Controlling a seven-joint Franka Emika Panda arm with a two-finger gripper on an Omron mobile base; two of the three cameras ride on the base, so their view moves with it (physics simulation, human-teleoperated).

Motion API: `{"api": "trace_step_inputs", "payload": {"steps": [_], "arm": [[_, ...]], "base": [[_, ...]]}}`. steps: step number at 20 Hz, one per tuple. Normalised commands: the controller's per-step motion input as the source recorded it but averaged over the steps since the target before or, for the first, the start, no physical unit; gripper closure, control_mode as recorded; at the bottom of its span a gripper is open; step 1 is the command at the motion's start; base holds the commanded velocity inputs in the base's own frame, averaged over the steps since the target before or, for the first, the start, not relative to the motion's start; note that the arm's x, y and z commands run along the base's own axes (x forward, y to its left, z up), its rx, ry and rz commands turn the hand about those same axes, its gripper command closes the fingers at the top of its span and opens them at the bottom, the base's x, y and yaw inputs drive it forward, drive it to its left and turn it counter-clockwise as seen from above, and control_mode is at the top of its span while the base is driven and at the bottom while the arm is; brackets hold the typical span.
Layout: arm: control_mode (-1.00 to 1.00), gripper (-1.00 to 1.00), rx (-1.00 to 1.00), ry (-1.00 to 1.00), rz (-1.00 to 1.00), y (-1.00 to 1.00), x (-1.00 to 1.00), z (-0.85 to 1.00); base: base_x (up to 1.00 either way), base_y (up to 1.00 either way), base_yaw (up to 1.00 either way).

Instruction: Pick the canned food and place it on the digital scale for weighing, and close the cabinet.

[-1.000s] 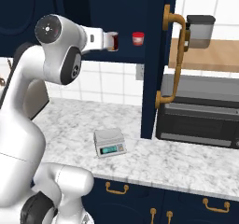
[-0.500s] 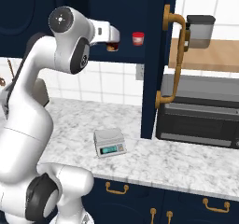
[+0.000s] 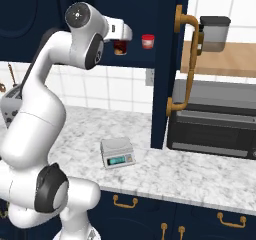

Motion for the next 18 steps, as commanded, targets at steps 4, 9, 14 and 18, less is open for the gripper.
{"api": "trace_step_inputs", "payload": {"steps": [4,9,14,18], "arm": [[-1.0,-1.0,0.04,0.01,0.0,0.0,0.46,0.0],[-1.0,-1.0,0.01,0.0,0.0,0.0,0.1,-0.21],[-1.0,-1.0,0.02,0.0,0.0,0.0,0.03,-0.35],[-1.0,-1.0,0.01,0.0,0.0,0.0,0.34,-0.14]], "base": [[0.0,0.0,0.0],[0.0,0.0,0.0],[0.0,0.0,0.0],[0.0,0.0,0.0]]}}
